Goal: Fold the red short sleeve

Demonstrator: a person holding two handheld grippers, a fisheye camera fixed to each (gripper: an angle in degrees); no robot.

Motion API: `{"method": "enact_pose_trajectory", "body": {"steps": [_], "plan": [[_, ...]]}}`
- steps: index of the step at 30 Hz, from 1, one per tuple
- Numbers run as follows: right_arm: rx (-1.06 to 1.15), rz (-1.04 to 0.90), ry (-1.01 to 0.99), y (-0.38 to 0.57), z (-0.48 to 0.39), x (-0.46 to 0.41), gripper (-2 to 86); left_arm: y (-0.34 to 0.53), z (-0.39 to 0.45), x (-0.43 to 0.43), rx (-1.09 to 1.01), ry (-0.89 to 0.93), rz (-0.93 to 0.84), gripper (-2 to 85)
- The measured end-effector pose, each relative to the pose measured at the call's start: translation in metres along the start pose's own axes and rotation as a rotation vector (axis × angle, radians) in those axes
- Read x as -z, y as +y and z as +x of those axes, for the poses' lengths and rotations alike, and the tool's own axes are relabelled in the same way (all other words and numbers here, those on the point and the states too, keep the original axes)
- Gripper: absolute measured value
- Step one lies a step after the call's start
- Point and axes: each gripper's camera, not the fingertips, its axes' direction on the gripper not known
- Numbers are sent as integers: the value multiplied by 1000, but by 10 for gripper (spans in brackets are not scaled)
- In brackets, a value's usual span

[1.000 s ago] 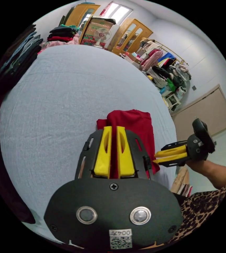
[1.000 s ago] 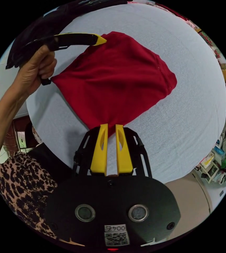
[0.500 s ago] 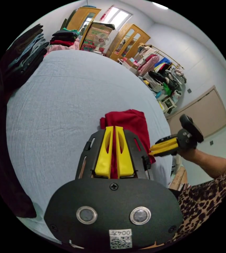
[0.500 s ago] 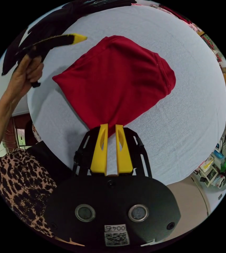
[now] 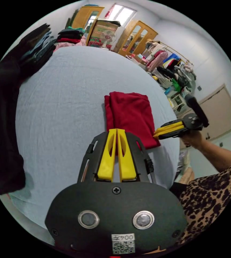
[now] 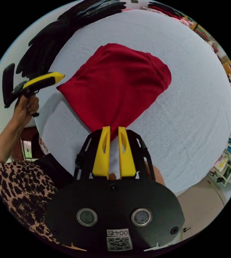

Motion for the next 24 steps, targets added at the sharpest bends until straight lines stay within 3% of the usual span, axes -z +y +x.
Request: {"method": "enact_pose_trajectory", "body": {"steps": [8,13,16,18,24], "plan": [[-101,132,-225,73,70,-8,3,62,-23,2,254,245,-13,3],[-78,364,-388,132,116,6,-3,54,-19,3,180,179,25,4],[-77,328,-422,140,132,-10,9,44,-39,-9,240,102,-7,8],[-73,275,-443,143,142,-27,44,46,-62,-22,324,157,-52,13],[-160,271,-660,207,193,-52,101,79,-95,-6,498,294,64,59]]}}
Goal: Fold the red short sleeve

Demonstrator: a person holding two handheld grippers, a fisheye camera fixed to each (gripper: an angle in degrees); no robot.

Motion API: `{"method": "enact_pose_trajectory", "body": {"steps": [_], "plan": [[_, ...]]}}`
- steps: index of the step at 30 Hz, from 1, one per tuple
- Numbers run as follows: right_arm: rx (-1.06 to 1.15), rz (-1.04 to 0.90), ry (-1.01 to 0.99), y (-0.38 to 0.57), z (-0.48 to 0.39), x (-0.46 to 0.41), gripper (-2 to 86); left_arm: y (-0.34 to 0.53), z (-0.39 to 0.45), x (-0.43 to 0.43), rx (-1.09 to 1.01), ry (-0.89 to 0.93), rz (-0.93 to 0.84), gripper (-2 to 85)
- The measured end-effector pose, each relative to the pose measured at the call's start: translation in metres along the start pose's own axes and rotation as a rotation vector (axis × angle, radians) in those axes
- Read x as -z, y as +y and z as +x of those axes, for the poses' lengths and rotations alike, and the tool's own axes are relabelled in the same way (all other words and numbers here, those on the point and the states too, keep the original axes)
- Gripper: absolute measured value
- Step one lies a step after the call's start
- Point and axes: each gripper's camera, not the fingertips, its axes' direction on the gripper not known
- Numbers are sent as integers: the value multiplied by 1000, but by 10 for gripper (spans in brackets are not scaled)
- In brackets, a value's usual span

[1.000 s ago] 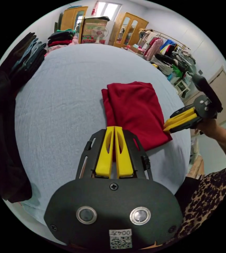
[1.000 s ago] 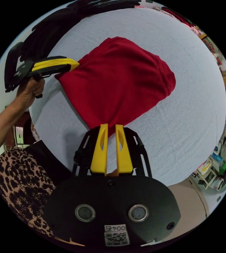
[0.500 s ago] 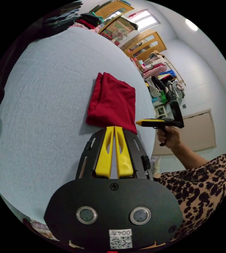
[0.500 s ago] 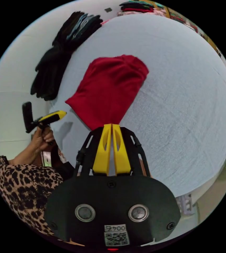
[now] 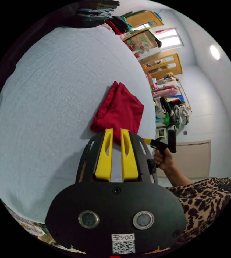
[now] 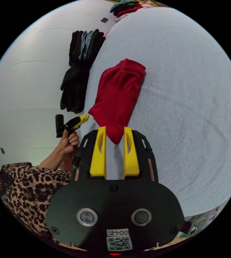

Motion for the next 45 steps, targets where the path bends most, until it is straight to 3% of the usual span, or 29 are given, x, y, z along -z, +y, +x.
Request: {"method": "enact_pose_trajectory", "body": {"steps": [4,8,15,19,22,26,32,34,35,37,42,45], "plan": [[-109,-61,-151,44,42,-7,100,28,-37,-2,188,240,22,119],[-183,-40,-149,78,63,-18,81,56,-65,-26,383,477,71,173],[-205,22,-264,133,79,-6,45,77,-79,-81,494,570,46,219],[-167,18,-278,176,83,1,45,78,-84,-119,509,610,68,176],[-113,-1,-293,208,92,4,69,81,-92,-135,500,631,110,58],[-206,52,-388,266,140,18,148,97,-81,-140,498,582,96,49],[-377,80,-584,335,205,-8,193,146,-55,-156,451,573,-4,47],[-417,95,-635,355,218,-20,174,170,-49,-162,452,583,-26,47],[-431,131,-695,372,225,-25,107,185,-45,-167,450,597,-36,47],[-421,201,-737,402,229,-24,56,206,-36,-173,432,596,-60,47],[-288,474,-700,523,212,5,40,245,5,-200,245,578,-200,46],[-239,710,-649,635,201,26,39,269,47,-238,39,604,-391,45]]}}
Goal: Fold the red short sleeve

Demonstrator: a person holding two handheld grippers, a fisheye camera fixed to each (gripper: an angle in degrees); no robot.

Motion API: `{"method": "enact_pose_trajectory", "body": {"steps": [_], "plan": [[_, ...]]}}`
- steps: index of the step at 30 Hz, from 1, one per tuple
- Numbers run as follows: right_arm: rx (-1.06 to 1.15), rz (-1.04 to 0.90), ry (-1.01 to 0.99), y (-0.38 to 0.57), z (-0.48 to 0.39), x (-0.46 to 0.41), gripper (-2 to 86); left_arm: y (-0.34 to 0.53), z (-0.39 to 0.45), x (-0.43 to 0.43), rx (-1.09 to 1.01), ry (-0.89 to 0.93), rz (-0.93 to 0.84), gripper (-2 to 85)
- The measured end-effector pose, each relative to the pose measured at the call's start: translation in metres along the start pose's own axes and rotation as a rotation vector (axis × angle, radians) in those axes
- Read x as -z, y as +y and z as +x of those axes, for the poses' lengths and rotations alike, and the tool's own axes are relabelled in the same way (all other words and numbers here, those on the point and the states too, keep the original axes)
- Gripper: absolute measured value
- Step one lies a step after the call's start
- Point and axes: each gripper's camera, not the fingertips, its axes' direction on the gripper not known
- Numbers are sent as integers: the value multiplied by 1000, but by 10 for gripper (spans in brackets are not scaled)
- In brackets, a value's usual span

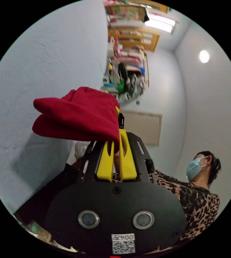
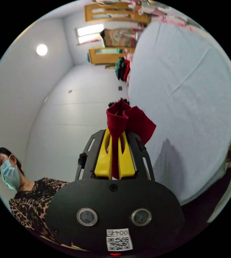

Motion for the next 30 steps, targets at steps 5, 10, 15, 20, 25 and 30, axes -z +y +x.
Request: {"method": "enact_pose_trajectory", "body": {"steps": [5,10,15,20,25,30], "plan": [[125,432,93,206,-38,151,38,46,8,-165,-158,30,-519,45],[126,813,218,428,-54,256,37,152,6,-345,-197,128,-941,44],[74,1195,299,658,-47,317,37,309,-18,-518,-156,153,-1337,45],[-30,1543,288,881,-5,358,37,509,-49,-676,-179,121,-1661,46],[-92,1713,264,1039,40,399,37,671,-100,-784,-139,54,-1831,46],[-125,1817,230,1164,79,441,37,805,-142,-879,-79,-5,-1940,46]]}}
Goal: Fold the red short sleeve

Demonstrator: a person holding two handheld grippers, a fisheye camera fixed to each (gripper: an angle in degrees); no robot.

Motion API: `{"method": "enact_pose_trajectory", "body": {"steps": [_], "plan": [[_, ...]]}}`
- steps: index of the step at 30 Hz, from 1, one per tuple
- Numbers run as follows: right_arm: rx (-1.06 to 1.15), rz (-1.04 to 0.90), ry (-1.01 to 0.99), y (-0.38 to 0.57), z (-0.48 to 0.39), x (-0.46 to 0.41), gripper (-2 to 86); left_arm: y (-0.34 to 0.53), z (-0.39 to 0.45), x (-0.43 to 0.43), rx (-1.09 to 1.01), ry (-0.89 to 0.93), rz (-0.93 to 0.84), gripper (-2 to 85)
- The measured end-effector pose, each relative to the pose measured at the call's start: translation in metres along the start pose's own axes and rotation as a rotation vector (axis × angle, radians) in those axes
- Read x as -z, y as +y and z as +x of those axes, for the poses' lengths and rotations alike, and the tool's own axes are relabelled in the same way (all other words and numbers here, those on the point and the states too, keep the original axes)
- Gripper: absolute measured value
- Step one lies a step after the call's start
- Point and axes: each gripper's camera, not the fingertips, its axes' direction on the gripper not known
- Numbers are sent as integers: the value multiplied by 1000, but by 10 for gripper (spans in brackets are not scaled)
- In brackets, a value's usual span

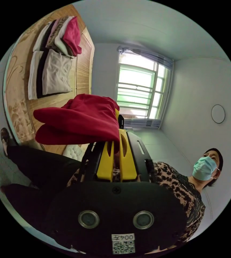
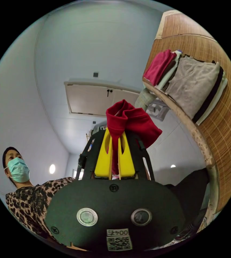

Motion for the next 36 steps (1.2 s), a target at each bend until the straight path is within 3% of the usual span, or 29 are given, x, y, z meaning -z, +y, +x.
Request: {"method": "enact_pose_trajectory", "body": {"steps": [5,17,24,30,34,36], "plan": [[-1,30,28,-71,57,74,37,-117,-32,-73,11,-34,-44,45],[-132,64,140,-184,178,163,39,-319,-127,-154,131,-18,-150,46],[-201,49,219,-278,235,164,39,-451,-170,-165,190,-10,-225,45],[-82,40,218,-403,243,132,39,-594,-151,-139,62,-65,-183,48],[49,22,315,-465,251,110,39,-666,-129,-125,-104,-204,-180,49],[44,-13,400,-484,282,98,40,-686,-151,-120,-85,-267,-175,49]]}}
